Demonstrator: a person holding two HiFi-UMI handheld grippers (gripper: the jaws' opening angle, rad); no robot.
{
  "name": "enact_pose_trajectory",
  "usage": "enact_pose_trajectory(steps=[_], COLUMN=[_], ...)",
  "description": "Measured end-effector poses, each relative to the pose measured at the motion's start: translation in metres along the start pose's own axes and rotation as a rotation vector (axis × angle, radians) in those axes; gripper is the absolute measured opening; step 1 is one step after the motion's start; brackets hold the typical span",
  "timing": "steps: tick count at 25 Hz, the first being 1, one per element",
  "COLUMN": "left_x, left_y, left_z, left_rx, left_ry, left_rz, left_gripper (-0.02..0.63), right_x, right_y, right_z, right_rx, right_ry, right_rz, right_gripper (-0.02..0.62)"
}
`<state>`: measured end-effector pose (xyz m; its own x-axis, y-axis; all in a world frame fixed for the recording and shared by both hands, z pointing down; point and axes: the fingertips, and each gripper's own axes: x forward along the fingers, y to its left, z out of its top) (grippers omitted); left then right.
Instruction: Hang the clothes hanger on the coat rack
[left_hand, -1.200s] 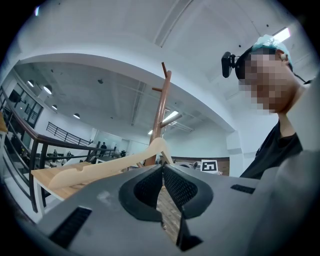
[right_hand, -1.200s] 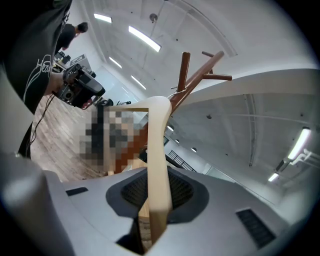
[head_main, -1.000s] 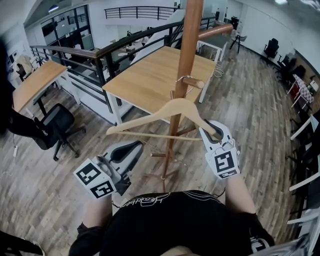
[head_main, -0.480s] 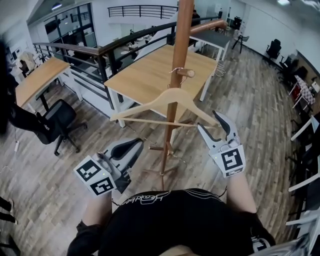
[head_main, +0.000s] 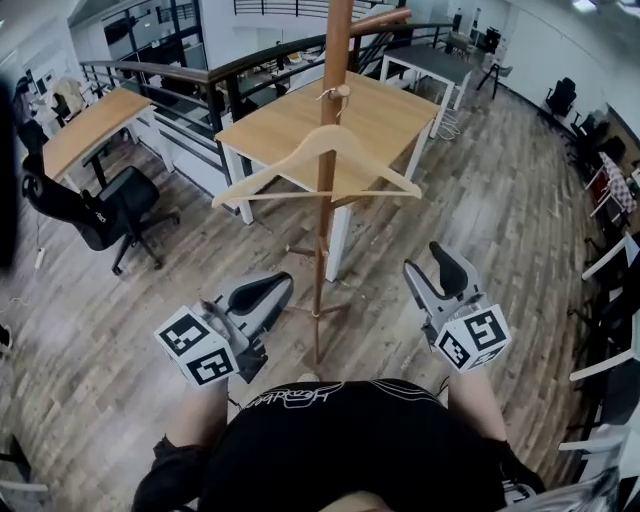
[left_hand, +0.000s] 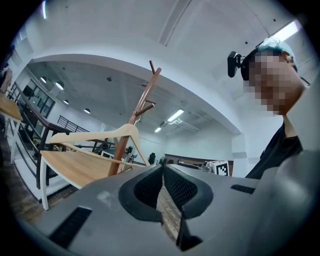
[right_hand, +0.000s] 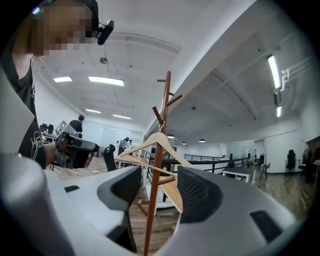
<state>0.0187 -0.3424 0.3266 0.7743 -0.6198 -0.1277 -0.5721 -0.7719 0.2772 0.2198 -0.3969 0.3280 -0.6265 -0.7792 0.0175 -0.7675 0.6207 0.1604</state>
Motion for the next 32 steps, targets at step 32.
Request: enact_pose_trajectory(steps=[32], left_x=[-0.172], left_y=[-0.222], left_z=[-0.100], left_rx=[-0.080], left_ry=[0.144], left_rz=[-0.053], left_gripper=[0.017], right_x=[-0.213], right_y=[0.301], right_z=[-0.027], right_rx=[0.317], right_ry=[0.129], right_rz=[0.361], right_gripper=[0.040])
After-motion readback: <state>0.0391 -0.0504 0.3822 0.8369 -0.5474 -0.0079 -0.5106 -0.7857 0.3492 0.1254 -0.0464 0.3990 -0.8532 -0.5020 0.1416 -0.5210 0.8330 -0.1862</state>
